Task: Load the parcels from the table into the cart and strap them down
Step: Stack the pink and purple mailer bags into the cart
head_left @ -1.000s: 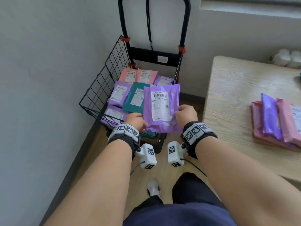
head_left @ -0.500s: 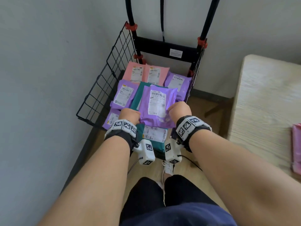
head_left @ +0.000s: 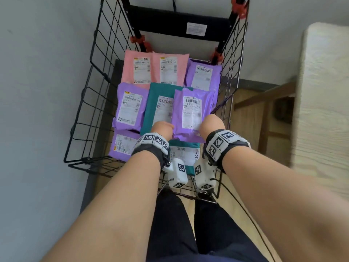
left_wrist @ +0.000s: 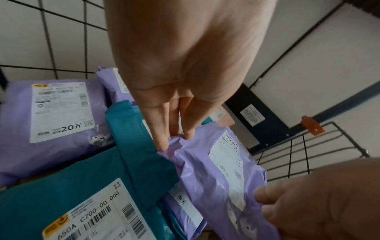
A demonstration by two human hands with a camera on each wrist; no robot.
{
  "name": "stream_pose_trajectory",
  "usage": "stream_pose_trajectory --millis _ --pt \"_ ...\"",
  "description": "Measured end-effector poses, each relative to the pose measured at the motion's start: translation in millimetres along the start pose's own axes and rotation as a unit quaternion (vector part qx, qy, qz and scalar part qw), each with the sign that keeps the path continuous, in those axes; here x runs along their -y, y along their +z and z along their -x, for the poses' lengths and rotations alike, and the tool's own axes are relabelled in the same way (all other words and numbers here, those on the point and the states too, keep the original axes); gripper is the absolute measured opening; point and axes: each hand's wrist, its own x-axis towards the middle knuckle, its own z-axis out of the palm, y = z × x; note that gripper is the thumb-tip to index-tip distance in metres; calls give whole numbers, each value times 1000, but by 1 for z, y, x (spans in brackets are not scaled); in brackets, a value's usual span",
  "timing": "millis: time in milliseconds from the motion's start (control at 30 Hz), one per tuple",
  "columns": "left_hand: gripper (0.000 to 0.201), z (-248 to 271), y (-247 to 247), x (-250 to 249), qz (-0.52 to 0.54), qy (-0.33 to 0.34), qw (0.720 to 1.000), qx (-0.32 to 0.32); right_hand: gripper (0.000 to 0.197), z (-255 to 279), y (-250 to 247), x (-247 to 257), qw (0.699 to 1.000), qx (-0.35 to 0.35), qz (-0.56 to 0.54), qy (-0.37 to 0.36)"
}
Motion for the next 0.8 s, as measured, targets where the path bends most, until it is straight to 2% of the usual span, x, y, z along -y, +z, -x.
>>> stream_pose_trajectory --millis 67,167,233,400,567,800 --pt "34 -14 3 0 -77 39 996 18 28 -7 8 -2 1000 -2 -21 21" --pt "29 -26 9 -2 -168 56 982 65 22 -18 20 -4 998 17 -21 54" --pt "32 -24 15 -3 -203 69 972 93 24 -24 29 -7 996 32 -31 73" --pt "35 -24 20 6 -283 86 946 134 31 -25 38 -5 990 12 -99 101" --pt "39 -16 5 1 -285 98 946 114 34 -17 32 -5 978 -11 -175 116" --pt "42 13 -25 -24 -248 125 960 47 42 19 8 -2 967 -81 -232 64"
